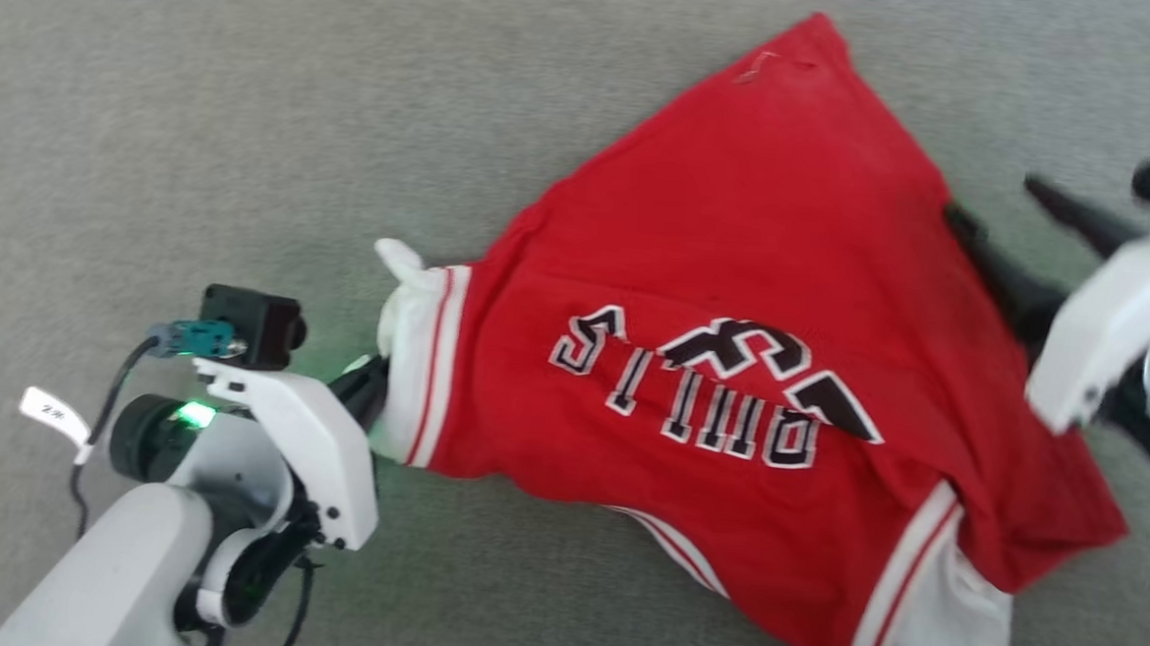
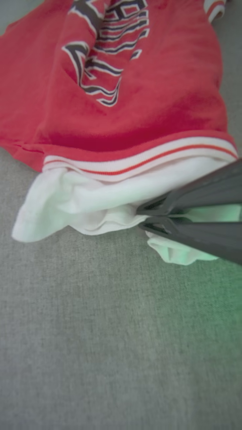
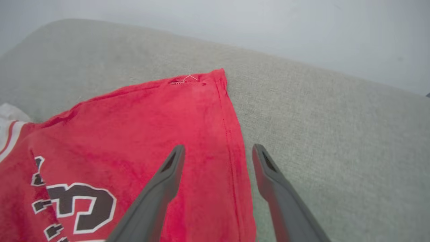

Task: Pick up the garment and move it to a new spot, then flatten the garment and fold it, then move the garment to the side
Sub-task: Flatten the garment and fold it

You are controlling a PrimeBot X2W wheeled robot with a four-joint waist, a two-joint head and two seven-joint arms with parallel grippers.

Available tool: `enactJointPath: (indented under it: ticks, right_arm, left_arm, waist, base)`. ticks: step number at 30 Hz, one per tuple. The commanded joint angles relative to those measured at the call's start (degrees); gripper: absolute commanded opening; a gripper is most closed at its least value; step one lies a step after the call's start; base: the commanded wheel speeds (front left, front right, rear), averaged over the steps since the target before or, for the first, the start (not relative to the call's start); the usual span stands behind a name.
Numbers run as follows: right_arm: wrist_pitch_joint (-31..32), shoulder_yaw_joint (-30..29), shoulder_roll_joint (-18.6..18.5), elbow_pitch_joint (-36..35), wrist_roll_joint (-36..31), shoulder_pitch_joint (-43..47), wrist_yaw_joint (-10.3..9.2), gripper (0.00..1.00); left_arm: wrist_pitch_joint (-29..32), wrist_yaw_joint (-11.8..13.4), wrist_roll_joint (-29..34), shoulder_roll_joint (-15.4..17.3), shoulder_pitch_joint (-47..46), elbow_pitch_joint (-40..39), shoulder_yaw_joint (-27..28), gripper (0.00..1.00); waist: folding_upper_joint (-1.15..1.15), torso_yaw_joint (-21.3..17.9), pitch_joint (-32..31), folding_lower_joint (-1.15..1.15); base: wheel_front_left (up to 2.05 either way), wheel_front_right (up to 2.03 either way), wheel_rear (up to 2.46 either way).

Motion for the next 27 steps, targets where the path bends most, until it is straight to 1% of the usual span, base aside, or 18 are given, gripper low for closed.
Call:
enactJointPath:
  ticks: [1, 2, 5, 6, 7, 8, 11, 16, 20, 25, 27]
  right_arm:
    - [-1.04, 2.04, -1.63, 3.42, -0.13, -3.88, -0.01, 1.0]
    - [-1.04, 2.04, -1.63, 3.42, -0.13, -3.88, -0.01, 1.0]
    - [-1.95, 5.27, -3.19, 10.4, 0.68, -10.58, -0.01, 1.0]
    - [-2.11, 6.35, -3.62, 12.95, 1.29, -12.72, -0.01, 1.0]
    - [-2.37, 8.44, -4.58, 17.82, 1.73, -17.08, -0.01, 1.0]
    - [-2.2, 9.56, -4.94, 20.41, 2.32, -19.12, -0.01, 1.0]
    - [-1.49, 12.88, -5.66, 27.3, 3.4, -25.14, -0.01, 1.0]
    - [1.87, 16.95, -6.03, 38.23, 5.6, -32.6, -0.01, 1.0]
    - [7.59, 20.39, -5.66, 45.44, 7.62, -36.19, -0.01, 1.0]
    - [18.85, 24.67, -3.8, 55.03, 8.72, -35.17, -0.01, 1.0]
    - [22.45, 25.97, -3.06, 57.25, 9.2, -34.66, 0.0, 1.0]
  left_arm:
    - [-0.2, -0.59, 0.76, -0.71, -1.22, 0.47, -0.54, 0.0]
    - [-0.2, -0.59, 0.76, -0.71, -1.22, 0.47, -0.54, 0.0]
    - [-0.55, -1.42, 0.68, -2.08, -2.36, 1.43, -1.46, 0.0]
    - [-0.67, -1.55, 0.63, -2.54, -2.77, 1.78, -1.72, 0.0]
    - [-1.18, -1.99, 0.43, -3.59, -3.48, 2.44, -2.0, 0.0]
    - [-1.31, -2.32, 0.37, -4.04, -3.84, 2.82, -2.3, 0.0]
    - [-2.05, -3.17, 0.39, -5.19, -4.78, 3.86, -2.92, 0.0]
    - [-2.77, -4.7, 0.13, -6.98, -6.26, 6.17, -4.08, 0.0]
    - [-3.45, -5.75, -0.24, -7.94, -6.88, 7.99, -4.56, 0.0]
    - [-4.31, -6.54, -0.44, -8.49, -7.17, 9.82, -4.57, 0.0]
    - [-4.51, -6.6, -0.51, -8.58, -7.21, 10.36, -4.7, 0.0]
  waist:
    - [0.0, 2.18, 0.49, 0.0]
    - [0.0, 2.18, 0.49, 0.0]
    - [0.0, 4.48, 1.07, 0.0]
    - [0.0, 5.24, 1.32, 0.0]
    - [0.0, 6.68, 1.91, 0.0]
    - [0.0, 7.4, 2.23, 0.0]
    - [0.0, 9.5, 3.26, 0.0]
    - [0.0, 13.04, 4.83, 0.0]
    - [0.0, 15.03, 5.71, 0.0]
    - [0.0, 16.01, 6.18, 0.0]
    - [0.0, 16.11, 6.25, 0.0]
  base:
    - [0.0, 0.0, 0.0]
    - [0.0, 0.0, 0.0]
    - [0.0, 0.0, 0.0]
    - [0.0, 0.0, 0.0]
    - [0.0, 0.0, 0.0]
    - [0.0, 0.0, 0.0]
    - [0.0, 0.0, 0.0]
    - [0.0, 0.0, 0.0]
    - [0.0, 0.0, 0.0]
    - [0.0, 0.0, 0.0]
    - [0.0, 0.0, 0.0]
